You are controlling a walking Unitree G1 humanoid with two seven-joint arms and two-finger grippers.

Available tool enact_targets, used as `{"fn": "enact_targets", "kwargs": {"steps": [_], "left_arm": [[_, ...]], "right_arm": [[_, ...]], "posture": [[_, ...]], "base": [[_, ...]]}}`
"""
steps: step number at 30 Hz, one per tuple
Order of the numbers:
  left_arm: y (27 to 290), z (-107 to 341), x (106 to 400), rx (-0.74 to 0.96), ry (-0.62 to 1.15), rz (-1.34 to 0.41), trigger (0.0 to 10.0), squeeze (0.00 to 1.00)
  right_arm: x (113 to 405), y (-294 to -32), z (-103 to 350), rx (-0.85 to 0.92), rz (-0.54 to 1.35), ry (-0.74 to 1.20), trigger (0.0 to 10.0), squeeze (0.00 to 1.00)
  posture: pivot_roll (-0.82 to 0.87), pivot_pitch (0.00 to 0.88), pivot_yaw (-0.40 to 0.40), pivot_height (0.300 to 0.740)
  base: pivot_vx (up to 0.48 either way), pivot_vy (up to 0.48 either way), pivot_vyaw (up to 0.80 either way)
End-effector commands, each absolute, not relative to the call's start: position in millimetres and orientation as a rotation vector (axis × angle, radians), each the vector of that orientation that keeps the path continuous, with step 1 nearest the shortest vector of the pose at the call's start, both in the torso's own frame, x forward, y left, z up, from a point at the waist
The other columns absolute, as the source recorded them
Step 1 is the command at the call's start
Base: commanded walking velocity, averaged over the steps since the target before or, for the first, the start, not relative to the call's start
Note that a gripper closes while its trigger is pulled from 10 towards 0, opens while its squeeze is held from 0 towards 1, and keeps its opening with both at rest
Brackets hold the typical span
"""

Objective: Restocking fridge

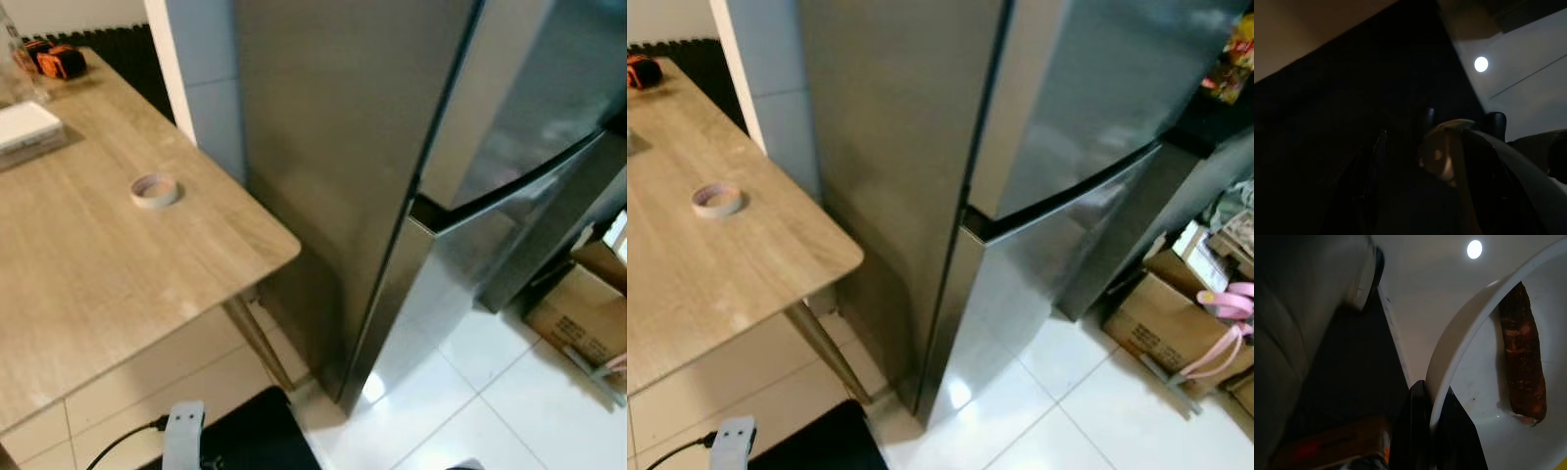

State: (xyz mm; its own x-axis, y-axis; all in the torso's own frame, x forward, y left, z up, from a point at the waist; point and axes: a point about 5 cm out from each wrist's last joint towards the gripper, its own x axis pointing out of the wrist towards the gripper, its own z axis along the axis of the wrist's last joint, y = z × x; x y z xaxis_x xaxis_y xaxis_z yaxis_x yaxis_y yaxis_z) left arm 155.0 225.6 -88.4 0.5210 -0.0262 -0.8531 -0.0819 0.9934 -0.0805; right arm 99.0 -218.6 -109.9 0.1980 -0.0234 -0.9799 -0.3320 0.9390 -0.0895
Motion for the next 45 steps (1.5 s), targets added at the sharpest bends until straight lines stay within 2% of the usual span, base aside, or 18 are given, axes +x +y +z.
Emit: {"fn": "enact_targets", "kwargs": {"steps": [1,7,12,17,19,20,22,23,25,30,34,35,39,41,42,43,44,45], "left_arm": [[215,-93,150,-0.123,1.055,0.012,10.0,0.00],[211,-94,150,-0.131,1.047,0.010,10.0,0.00],[219,-90,153,-0.124,1.000,0.030,10.0,0.00],[227,-78,175,-0.120,0.907,0.058,10.0,0.00],[233,-63,200,-0.132,0.799,0.072,10.0,0.00],[237,-54,213,-0.144,0.733,0.071,10.0,1.00],[242,-35,235,-0.180,0.602,0.048,10.0,1.00],[242,-35,235,-0.180,0.602,0.048,10.0,1.00],[241,-16,255,-0.214,0.487,-0.028,10.0,1.00],[238,2,272,-0.219,0.399,-0.128,10.0,1.00],[214,33,293,-0.215,0.283,-0.517,10.0,1.00],[214,33,293,-0.215,0.283,-0.517,10.0,1.00],[193,48,298,-0.185,0.230,-0.750,10.0,1.00],[187,53,300,-0.165,0.215,-0.807,10.0,1.00],[179,58,300,-0.139,0.198,-0.881,10.0,0.52],[179,58,300,-0.139,0.198,-0.881,10.0,0.52],[170,64,301,-0.122,0.174,-0.942,10.0,0.00],[170,64,301,-0.122,0.174,-0.942,10.0,0.00]], "right_arm": [[99,-225,-109,-0.326,0.204,1.362,10.0,0.00],[99,-225,-109,-0.326,0.202,1.364,10.0,0.00],[99,-226,-109,-0.327,0.201,1.364,10.0,0.00],[99,-226,-109,-0.327,0.200,1.364,10.0,0.00],[99,-226,-108,-0.329,0.200,1.364,10.0,0.00],[99,-226,-108,-0.330,0.201,1.364,10.0,0.00],[99,-226,-108,-0.331,0.203,1.365,10.0,0.00],[99,-226,-108,-0.331,0.203,1.365,10.0,0.00],[98,-226,-109,-0.332,0.204,1.365,10.0,0.00],[98,-226,-109,-0.332,0.203,1.365,10.0,0.00],[97,-226,-109,-0.331,0.201,1.367,10.0,0.00],[97,-226,-109,-0.331,0.201,1.367,10.0,0.00],[97,-225,-109,-0.329,0.199,1.367,10.0,0.00],[97,-225,-109,-0.328,0.198,1.367,10.0,0.00],[96,-225,-109,-0.327,0.197,1.367,10.0,0.00],[96,-225,-109,-0.327,0.197,1.367,10.0,0.00],[96,-225,-109,-0.324,0.196,1.367,10.0,0.00],[96,-225,-109,-0.324,0.196,1.367,10.0,0.00]], "posture": [[0.04,0.007,-0.066,0.740],[0.04,0.007,-0.067,0.740],[0.04,0.008,-0.068,0.740],[0.04,0.011,-0.071,0.740],[0.04,0.011,-0.071,0.740],[0.04,0.011,-0.071,0.740],[0.04,0.011,-0.071,0.740],[0.04,0.011,-0.071,0.740],[0.05,0.014,-0.072,0.740],[0.04,0.014,-0.070,0.740],[0.04,0.013,-0.071,0.740],[0.04,0.013,-0.071,0.740],[0.04,0.012,-0.068,0.740],[0.04,0.012,-0.068,0.740],[0.04,0.016,-0.066,0.740],[0.04,0.016,-0.066,0.740],[0.04,0.016,-0.066,0.740],[0.04,0.016,-0.066,0.740]], "base": [[0.000,-0.469,0.00],[0.000,-0.051,0.00],[0.000,0.000,0.00],[0.000,0.000,0.00],[0.000,0.000,0.00],[0.000,0.000,0.00],[0.000,0.000,0.00],[0.000,0.000,0.00],[0.000,0.000,0.00],[0.000,0.000,0.00],[0.000,0.000,0.00],[0.000,0.000,0.00],[0.000,0.000,0.00],[0.000,0.000,0.00],[0.000,0.000,0.00],[0.000,0.000,0.00],[0.000,0.000,0.00],[0.000,0.000,0.00]]}}
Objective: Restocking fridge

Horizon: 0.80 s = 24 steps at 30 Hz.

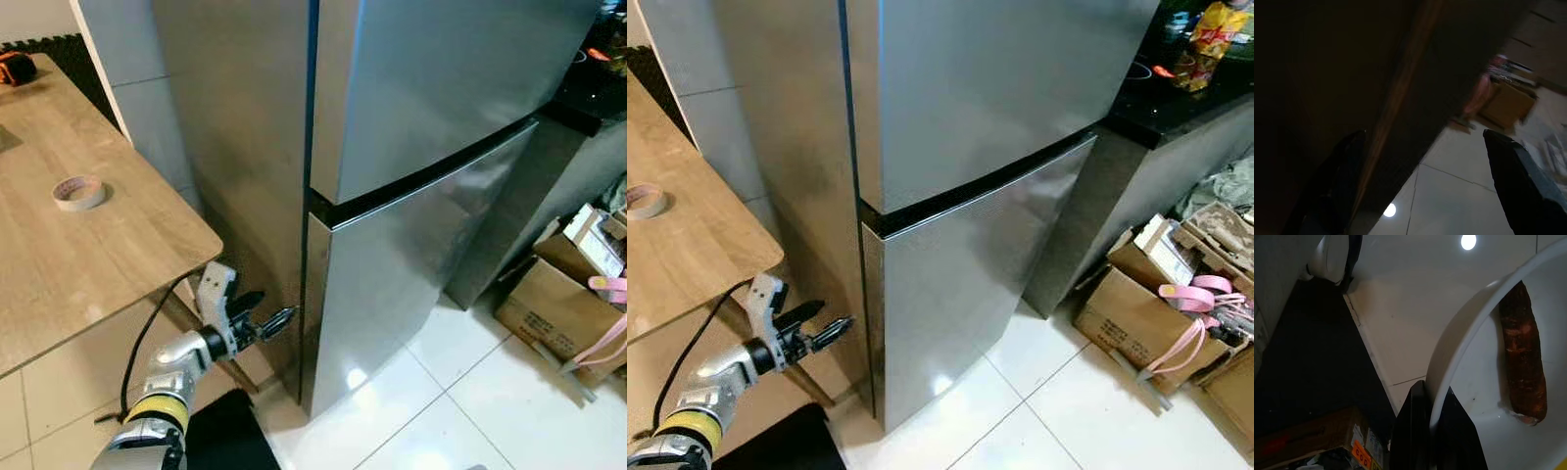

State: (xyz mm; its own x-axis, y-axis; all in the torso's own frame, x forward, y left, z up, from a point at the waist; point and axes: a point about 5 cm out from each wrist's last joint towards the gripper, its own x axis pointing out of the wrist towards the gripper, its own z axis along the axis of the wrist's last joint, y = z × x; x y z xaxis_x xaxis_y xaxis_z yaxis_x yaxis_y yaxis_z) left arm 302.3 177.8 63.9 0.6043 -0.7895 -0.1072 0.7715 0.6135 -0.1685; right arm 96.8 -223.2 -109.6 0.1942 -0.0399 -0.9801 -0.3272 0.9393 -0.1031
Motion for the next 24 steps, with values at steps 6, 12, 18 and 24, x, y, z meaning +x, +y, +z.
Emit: {"fn": "enact_targets", "kwargs": {"steps": [6,12,18,24], "left_arm": [[139,89,311,-0.049,0.048,-1.048,10.0,0.00],[120,103,318,-0.014,-0.028,-1.038,10.0,0.00],[97,117,330,0.058,-0.088,-0.925,10.0,0.00],[86,122,334,0.036,-0.117,-0.874,10.0,0.00]], "right_arm": [[95,-226,-109,-0.318,0.193,1.370,10.0,0.00],[95,-226,-109,-0.318,0.191,1.371,10.0,0.00],[95,-226,-109,-0.318,0.187,1.370,10.0,0.00],[95,-226,-109,-0.317,0.186,1.369,10.0,0.00]], "posture": [[0.04,0.025,-0.066,0.740],[0.04,0.026,-0.068,0.740],[0.03,0.026,-0.070,0.740],[0.03,0.026,-0.070,0.740]], "base": [[0.000,0.000,0.00],[0.000,0.000,0.00],[0.000,0.000,0.00],[0.000,0.000,0.00]]}}
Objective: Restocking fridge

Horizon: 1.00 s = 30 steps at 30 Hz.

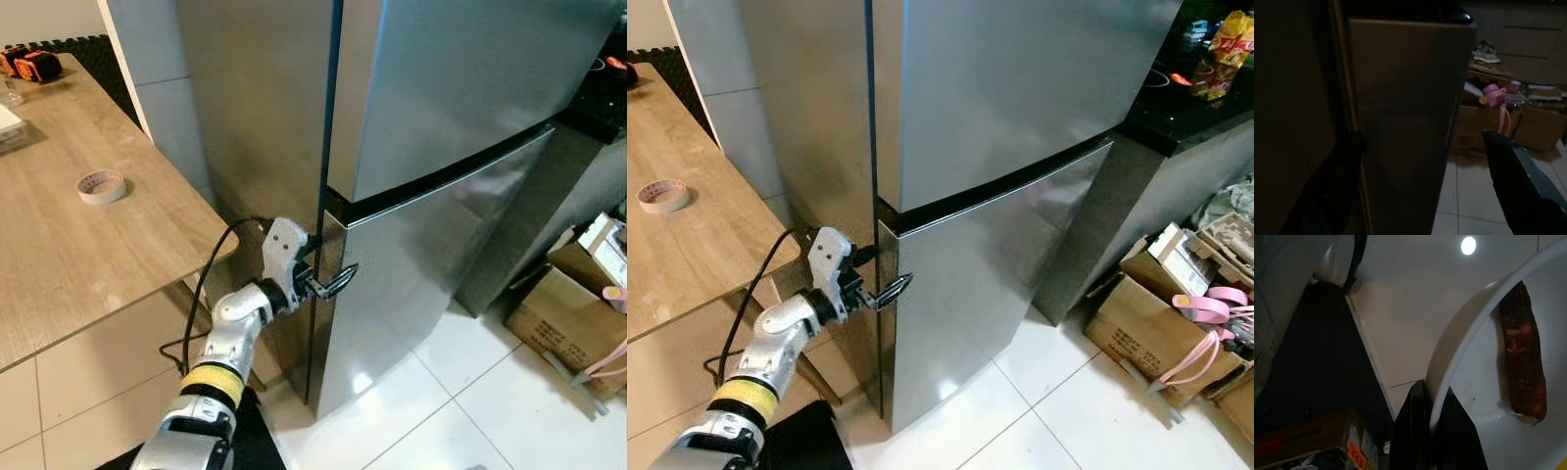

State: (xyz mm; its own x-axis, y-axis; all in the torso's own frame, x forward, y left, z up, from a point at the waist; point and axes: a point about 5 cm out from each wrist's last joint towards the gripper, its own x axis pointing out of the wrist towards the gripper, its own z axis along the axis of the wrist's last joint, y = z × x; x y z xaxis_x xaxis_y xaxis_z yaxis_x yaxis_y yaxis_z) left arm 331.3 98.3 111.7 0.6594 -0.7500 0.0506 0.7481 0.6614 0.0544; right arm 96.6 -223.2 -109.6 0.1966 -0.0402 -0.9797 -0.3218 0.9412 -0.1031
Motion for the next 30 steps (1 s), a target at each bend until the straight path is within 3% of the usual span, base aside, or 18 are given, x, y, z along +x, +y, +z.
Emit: {"fn": "enact_targets", "kwargs": {"steps": [1,5,10,11,14,24,30], "left_arm": [[86,122,334,0.030,-0.116,-0.871,10.0,0.00],[83,123,334,0.001,-0.119,-0.877,10.0,0.00],[63,128,313,-0.102,-0.127,-1.133,10.0,0.00],[55,129,300,-0.130,-0.121,-1.265,10.0,0.00],[49,129,290,-0.148,-0.106,-1.352,10.0,0.00],[37,118,273,-0.221,-0.043,-1.442,10.0,0.00],[41,120,278,-0.207,-0.049,-1.353,10.0,0.00]], "right_arm": [[95,-226,-109,-0.317,0.186,1.370,10.0,0.00],[95,-226,-109,-0.317,0.186,1.371,10.0,0.00],[95,-226,-109,-0.315,0.182,1.371,10.0,0.00],[95,-226,-109,-0.314,0.181,1.371,10.0,0.00],[95,-226,-109,-0.313,0.181,1.370,10.0,0.00],[94,-226,-110,-0.305,0.177,1.370,10.0,0.00],[94,-226,-110,-0.307,0.178,1.372,10.0,0.00]], "posture": [[0.03,0.026,-0.070,0.740],[0.03,0.026,-0.070,0.740],[0.03,0.026,-0.070,0.740],[0.03,0.026,-0.070,0.740],[0.03,0.026,-0.070,0.740],[0.03,0.027,-0.063,0.740],[0.03,0.027,-0.063,0.740]], "base": [[0.000,0.000,0.00],[0.000,0.000,0.00],[0.000,0.000,0.00],[0.000,0.000,0.00],[0.000,0.000,0.00],[0.000,0.000,0.00],[0.000,0.000,0.00]]}}
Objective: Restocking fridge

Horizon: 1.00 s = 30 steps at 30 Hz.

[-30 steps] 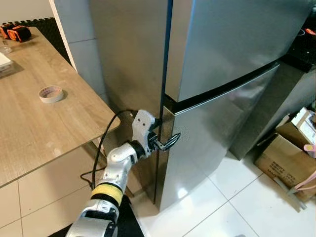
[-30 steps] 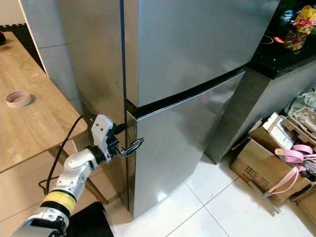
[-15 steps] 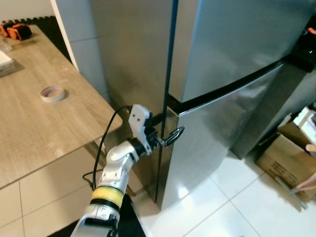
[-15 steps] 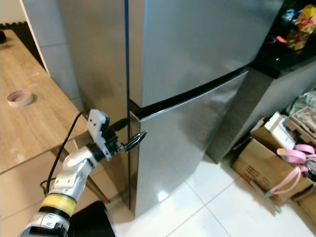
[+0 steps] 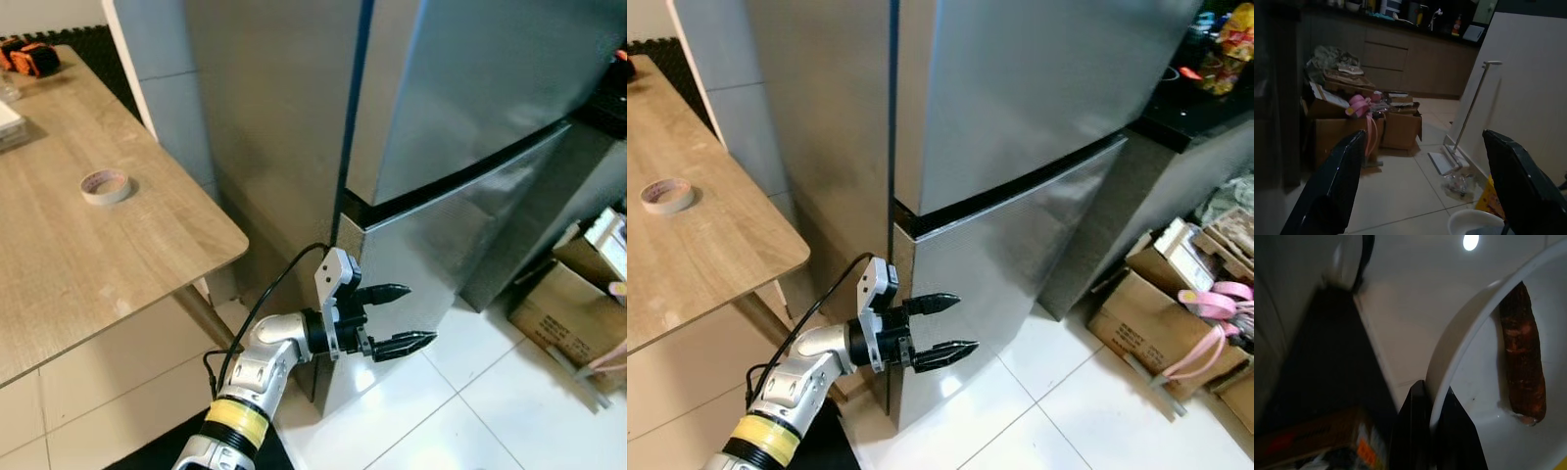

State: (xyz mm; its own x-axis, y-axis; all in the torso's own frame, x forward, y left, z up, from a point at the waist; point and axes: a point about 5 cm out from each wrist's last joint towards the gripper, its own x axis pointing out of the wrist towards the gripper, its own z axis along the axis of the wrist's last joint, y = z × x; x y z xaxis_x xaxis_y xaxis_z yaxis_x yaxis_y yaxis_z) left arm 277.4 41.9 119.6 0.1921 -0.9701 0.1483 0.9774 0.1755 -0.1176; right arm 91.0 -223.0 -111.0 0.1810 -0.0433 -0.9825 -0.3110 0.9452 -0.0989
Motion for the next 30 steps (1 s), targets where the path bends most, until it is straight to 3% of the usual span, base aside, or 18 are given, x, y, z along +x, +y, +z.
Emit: {"fn": "enact_targets", "kwargs": {"steps": [1,7,16,22,30], "left_arm": [[45,121,282,-0.193,-0.055,-1.309,10.0,0.00],[67,119,298,-0.141,-0.059,-1.077,10.0,0.00],[81,100,296,-0.102,0.044,-0.982,10.0,0.00],[96,86,304,-0.024,0.137,-0.831,10.0,0.00],[115,93,322,0.059,0.089,-0.630,10.0,0.00]], "right_arm": [[94,-226,-110,-0.308,0.179,1.373,10.0,0.00],[94,-226,-110,-0.311,0.184,1.374,10.0,0.00],[94,-226,-110,-0.317,0.187,1.374,10.0,0.00],[94,-226,-110,-0.320,0.188,1.374,10.0,0.00],[94,-225,-110,-0.316,0.190,1.374,10.0,0.00]], "posture": [[0.03,0.031,-0.067,0.740],[0.04,0.031,-0.065,0.740],[0.04,0.031,-0.065,0.740],[0.04,0.030,-0.067,0.740],[0.04,0.034,-0.068,0.740]], "base": [[0.000,0.000,0.00],[0.000,0.000,0.00],[0.000,0.000,0.00],[0.000,0.000,0.00],[0.000,0.000,0.00]]}}
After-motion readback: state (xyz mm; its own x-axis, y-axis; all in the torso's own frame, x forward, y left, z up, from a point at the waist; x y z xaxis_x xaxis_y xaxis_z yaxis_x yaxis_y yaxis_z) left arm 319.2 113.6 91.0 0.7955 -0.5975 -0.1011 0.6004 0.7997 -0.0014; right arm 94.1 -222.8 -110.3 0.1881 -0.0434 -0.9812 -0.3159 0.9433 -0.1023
